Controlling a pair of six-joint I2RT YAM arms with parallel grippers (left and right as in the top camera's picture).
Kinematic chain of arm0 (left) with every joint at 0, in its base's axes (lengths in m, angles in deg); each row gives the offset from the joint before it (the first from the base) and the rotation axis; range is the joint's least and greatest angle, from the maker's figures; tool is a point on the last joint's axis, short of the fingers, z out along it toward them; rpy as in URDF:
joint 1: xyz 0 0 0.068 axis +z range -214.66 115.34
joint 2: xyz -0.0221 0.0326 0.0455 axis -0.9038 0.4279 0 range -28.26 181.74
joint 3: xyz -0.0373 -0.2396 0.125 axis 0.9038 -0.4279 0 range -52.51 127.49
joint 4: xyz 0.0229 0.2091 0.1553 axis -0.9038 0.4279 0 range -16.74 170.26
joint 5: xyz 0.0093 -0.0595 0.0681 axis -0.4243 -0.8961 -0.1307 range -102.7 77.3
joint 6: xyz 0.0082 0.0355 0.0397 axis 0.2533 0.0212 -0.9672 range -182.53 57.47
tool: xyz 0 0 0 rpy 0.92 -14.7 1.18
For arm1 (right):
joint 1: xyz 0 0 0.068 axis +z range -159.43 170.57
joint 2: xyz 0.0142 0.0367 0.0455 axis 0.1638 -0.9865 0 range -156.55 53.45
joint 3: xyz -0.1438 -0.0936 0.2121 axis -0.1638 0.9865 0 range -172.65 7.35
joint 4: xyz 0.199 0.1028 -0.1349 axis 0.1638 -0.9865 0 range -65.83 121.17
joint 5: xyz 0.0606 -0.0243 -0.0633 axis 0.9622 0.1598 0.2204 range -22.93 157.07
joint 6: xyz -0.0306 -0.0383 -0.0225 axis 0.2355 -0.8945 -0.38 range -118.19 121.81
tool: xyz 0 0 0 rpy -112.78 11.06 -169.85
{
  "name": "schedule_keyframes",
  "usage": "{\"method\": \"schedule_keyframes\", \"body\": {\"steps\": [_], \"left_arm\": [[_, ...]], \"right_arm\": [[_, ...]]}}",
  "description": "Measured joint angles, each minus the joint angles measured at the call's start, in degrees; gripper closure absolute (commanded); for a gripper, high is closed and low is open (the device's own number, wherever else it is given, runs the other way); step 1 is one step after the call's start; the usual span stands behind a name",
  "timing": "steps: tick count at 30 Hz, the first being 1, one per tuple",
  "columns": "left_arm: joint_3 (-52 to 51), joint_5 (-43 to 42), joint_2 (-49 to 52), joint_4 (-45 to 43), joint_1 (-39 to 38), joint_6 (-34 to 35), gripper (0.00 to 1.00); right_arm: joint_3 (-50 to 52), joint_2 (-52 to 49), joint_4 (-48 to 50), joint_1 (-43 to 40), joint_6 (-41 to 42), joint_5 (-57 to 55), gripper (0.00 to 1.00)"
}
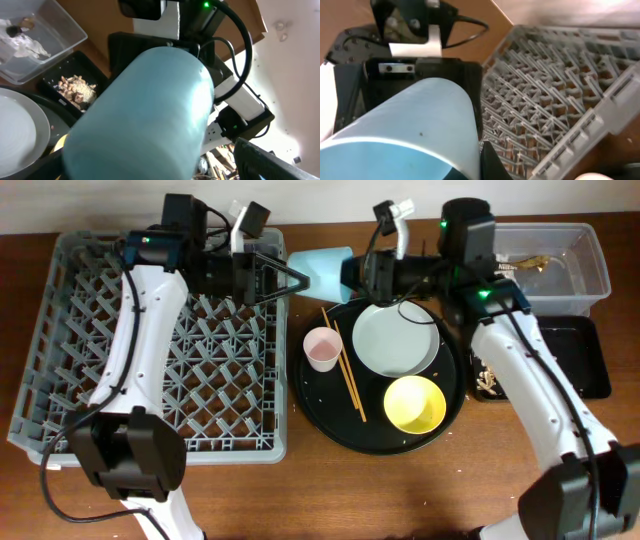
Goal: Sort waste into correct bins and load items into the dishwasher rack
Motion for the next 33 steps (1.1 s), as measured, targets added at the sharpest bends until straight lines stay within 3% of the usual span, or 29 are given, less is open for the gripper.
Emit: {"method": "schedule_keyframes", "body": {"steps": [5, 6, 8, 11, 13, 15, 17, 21, 25, 27, 30, 33], "left_arm": [[0.0, -1.1, 0.0, 0.3, -1.3, -0.4, 0.38], [0.0, -0.8, 0.0, 0.3, -1.3, -0.4, 0.43], [0.0, -0.6, 0.0, 0.2, -1.3, -0.4, 0.43], [0.0, 0.6, 0.0, 0.0, -1.5, -0.4, 0.43], [0.0, 0.5, 0.0, -0.1, -1.2, -0.4, 0.43], [0.0, 0.2, 0.0, -0.2, 0.1, -0.4, 0.43], [0.0, 0.7, 0.0, -0.2, 2.6, -0.4, 0.44], [0.0, 18.9, 0.0, 0.3, 6.9, 0.2, 0.52], [0.3, 54.6, -0.5, 16.1, 6.8, 9.0, 0.52], [0.2, 67.0, -3.5, 21.8, 6.9, 14.2, 0.54], [0.2, 74.1, -11.0, 25.2, 5.3, 17.8, 0.54], [-0.3, 80.1, -16.1, 25.1, -2.5, 23.5, 0.54]], "right_arm": [[-0.1, -0.7, 3.2, 2.3, 1.7, -0.1, 0.96], [-0.3, -1.2, 3.3, 2.2, 1.9, 0.7, 0.9], [-0.4, -1.7, 2.7, 2.3, 1.9, 0.5, 0.61], [-0.4, -2.9, 1.6, 3.0, 2.1, 0.5, 0.59], [-0.4, -3.0, 1.6, 3.0, 2.1, 0.5, 0.5], [-0.4, -3.0, 1.2, 2.7, 2.2, 0.5, 0.33], [-0.3, -3.0, 0.9, 0.3, 2.1, 1.6, 0.25], [-0.5, -3.1, -6.8, -9.3, 1.4, 2.3, 0.2], [-0.7, -3.1, -22.1, -16.2, -5.5, -3.0, 0.16], [-0.7, -3.2, -24.6, -16.2, -7.2, -6.7, 0.15], [-0.7, -3.2, -26.0, -16.2, -7.6, -8.3, 0.16], [-0.7, -3.2, -28.8, -16.2, -8.6, -10.2, 0.16]]}}
